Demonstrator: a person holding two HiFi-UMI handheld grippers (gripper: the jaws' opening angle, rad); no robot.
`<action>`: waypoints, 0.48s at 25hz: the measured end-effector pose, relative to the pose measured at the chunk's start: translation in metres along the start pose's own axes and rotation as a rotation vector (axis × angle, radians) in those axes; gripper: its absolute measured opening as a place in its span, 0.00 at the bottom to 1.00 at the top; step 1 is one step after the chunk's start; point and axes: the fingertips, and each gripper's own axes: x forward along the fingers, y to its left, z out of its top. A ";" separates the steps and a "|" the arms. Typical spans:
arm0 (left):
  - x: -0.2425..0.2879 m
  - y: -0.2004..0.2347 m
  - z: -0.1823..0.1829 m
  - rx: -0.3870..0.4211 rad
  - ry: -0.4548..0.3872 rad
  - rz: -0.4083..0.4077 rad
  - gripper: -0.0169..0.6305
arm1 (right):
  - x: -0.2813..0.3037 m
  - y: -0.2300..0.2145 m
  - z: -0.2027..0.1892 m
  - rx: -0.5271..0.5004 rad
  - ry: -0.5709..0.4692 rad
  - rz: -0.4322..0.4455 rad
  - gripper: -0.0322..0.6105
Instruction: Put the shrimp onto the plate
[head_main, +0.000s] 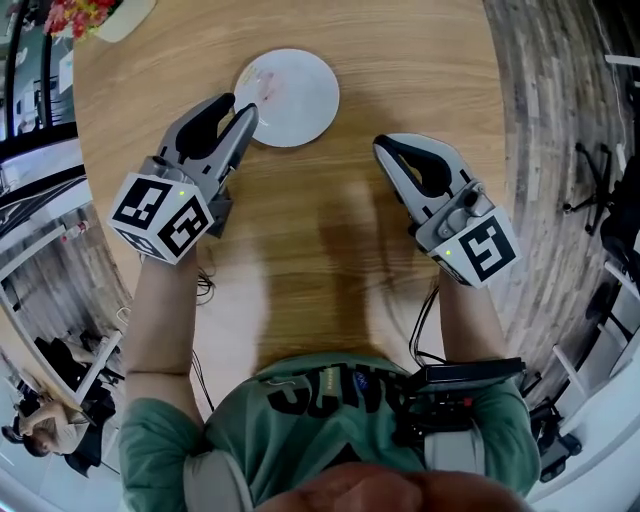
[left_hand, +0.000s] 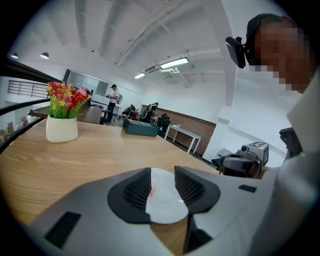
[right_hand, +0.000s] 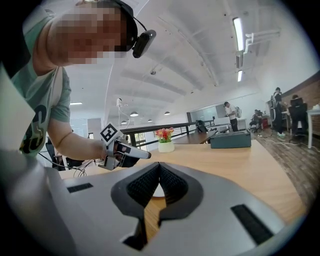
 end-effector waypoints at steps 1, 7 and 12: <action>-0.004 -0.001 0.002 0.003 -0.001 0.004 0.26 | -0.002 0.001 0.002 0.002 -0.002 -0.004 0.06; -0.023 -0.001 0.018 0.012 -0.027 0.019 0.26 | -0.006 0.004 0.013 0.013 -0.011 -0.028 0.06; -0.036 -0.019 0.031 0.022 -0.057 0.010 0.23 | -0.022 0.007 0.026 0.008 -0.024 -0.042 0.06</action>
